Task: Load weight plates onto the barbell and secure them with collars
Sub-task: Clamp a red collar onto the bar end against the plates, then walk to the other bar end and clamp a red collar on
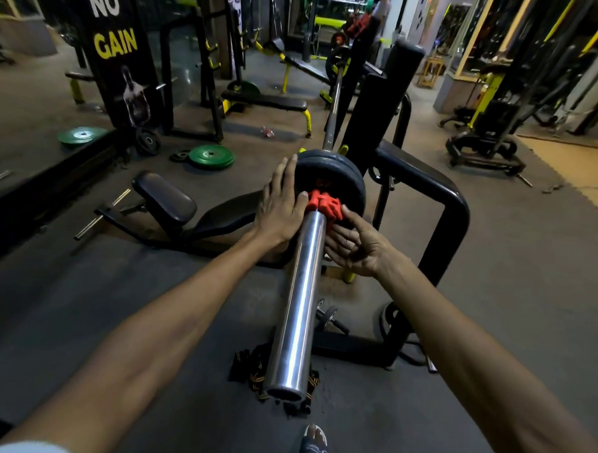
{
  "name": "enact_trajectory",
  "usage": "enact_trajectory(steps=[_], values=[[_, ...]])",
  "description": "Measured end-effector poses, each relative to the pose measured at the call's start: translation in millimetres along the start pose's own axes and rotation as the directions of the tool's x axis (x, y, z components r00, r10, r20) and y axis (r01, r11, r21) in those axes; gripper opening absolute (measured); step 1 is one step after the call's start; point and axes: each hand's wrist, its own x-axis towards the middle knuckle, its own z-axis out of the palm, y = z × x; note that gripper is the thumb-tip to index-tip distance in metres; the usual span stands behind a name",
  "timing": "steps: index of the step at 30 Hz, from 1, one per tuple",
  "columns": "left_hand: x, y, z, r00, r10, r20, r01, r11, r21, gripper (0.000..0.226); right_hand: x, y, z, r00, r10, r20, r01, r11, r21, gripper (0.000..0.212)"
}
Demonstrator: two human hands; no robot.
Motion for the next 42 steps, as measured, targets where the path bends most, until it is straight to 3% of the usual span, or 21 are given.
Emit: enact_trajectory(steps=[4, 6, 8, 10, 12, 14, 16, 19, 23, 27, 31, 35, 42], values=[[-2, 26, -15, 0.997, -0.035, -0.072, 0.039, 0.998, 0.046, 0.066, -16, 5, -16, 0.996, -0.041, -0.083, 0.038, 0.999, -0.036, 0.043], [-8, 51, -15, 0.988, 0.044, -0.148, -0.031, 0.996, 0.089, 0.054, -25, 5, -31, 0.990, -0.065, -0.123, 0.059, 0.997, -0.050, 0.029], [-12, 79, -11, 0.982, 0.140, -0.128, -0.120, 0.981, 0.151, 0.041, -30, 5, -52, 0.983, -0.069, -0.172, 0.061, 0.997, -0.052, 0.026], [-11, 104, -2, 0.973, 0.228, 0.040, -0.231, 0.964, 0.128, 0.032, -35, 4, -74, 0.973, -0.082, -0.215, 0.072, 0.996, -0.054, 0.026], [-9, 128, 10, 0.911, 0.272, 0.309, -0.307, 0.949, 0.067, 0.034, -37, 3, -99, 0.960, -0.110, -0.257, 0.099, 0.994, -0.054, 0.026], [-9, 148, 30, 0.820, 0.251, 0.515, -0.330, 0.941, 0.068, 0.038, -35, 4, -128, 0.941, -0.134, -0.312, 0.123, 0.991, -0.054, 0.028], [-10, 163, 60, 0.767, 0.192, 0.612, -0.335, 0.934, 0.128, 0.046, -28, 6, -162, 0.920, -0.167, -0.354, 0.144, 0.985, -0.091, 0.028], [-13, 180, 115, 0.785, 0.111, 0.609, -0.332, 0.906, 0.264, 0.053, -21, 13, -222, 0.882, -0.214, -0.420, 0.168, 0.975, -0.144, 0.026], [-33, 209, 197, 0.795, 0.101, 0.598, -0.314, 0.912, 0.264, 0.057, -27, 16, -319, 0.805, -0.314, -0.504, 0.175, 0.937, -0.304, 0.026], [-57, 250, 277, 0.784, 0.073, 0.616, -0.269, 0.935, 0.231, 0.047, -16, 17, -446, 0.684, -0.401, -0.609, 0.111, 0.883, -0.457, 0.068], [-79, 289, 344, 0.747, 0.075, 0.660, -0.269, 0.943, 0.197, 0.045, -52, 2, -504, 0.615, -0.402, -0.679, 0.004, 0.862, -0.506, 0.054], [-97, 322, 401, 0.706, 0.105, 0.700, -0.312, 0.934, 0.175, 0.033, -80, -8, -543, 0.594, -0.370, -0.714, -0.058, 0.866, -0.497, 0.056], [-104, 360, 494, 0.641, 0.108, 0.760, -0.313, 0.941, 0.131, 0.047, -82, -28, -616, 0.614, -0.315, -0.724, -0.120, 0.869, -0.480, 0.060]])
